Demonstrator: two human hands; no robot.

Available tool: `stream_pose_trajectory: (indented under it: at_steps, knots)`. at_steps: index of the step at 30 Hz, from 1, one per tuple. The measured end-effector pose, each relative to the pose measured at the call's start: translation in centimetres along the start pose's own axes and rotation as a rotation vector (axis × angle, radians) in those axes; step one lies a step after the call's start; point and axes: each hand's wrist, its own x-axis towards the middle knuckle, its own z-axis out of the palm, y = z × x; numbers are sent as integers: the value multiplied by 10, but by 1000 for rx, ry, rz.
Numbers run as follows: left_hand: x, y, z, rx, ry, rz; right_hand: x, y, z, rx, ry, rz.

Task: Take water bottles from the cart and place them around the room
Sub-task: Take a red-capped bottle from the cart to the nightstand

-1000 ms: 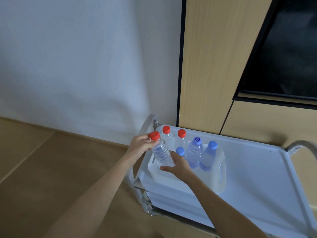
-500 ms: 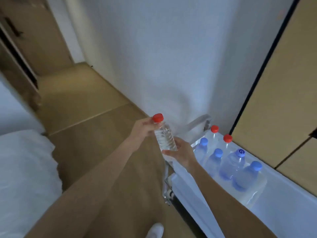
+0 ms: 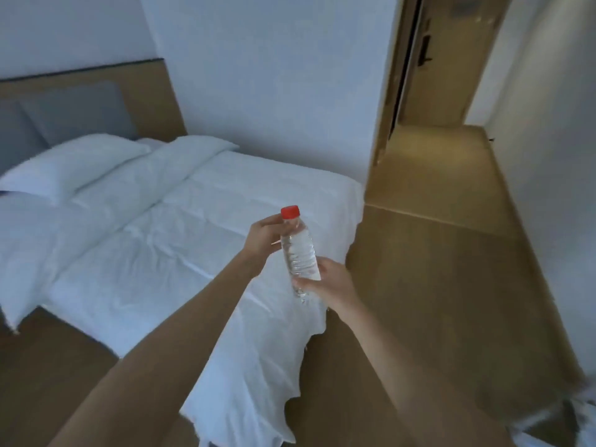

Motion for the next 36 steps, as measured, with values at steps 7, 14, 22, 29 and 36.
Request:
stream_pose_trajectory:
  at_steps: [7, 14, 22, 29, 36]
  knots:
    - [-105, 7, -213, -81, 380, 49, 4, -77, 209, -73, -297, -144]
    - [-237, -10, -433, -130, 730, 46, -30, -144, 446, -54, -659, -219]
    - [-355, -24, -612, -115, 1011, 85, -54, -196, 670, -128, -1008, -297]
    - [-363, -40, -763, -64, 1125, 41, -14, -229, 826, -94, -1135, -300]
    - [-305, -21, -941, -59, 1214, -9, 91, -290, 987, -70, -1202, -297]
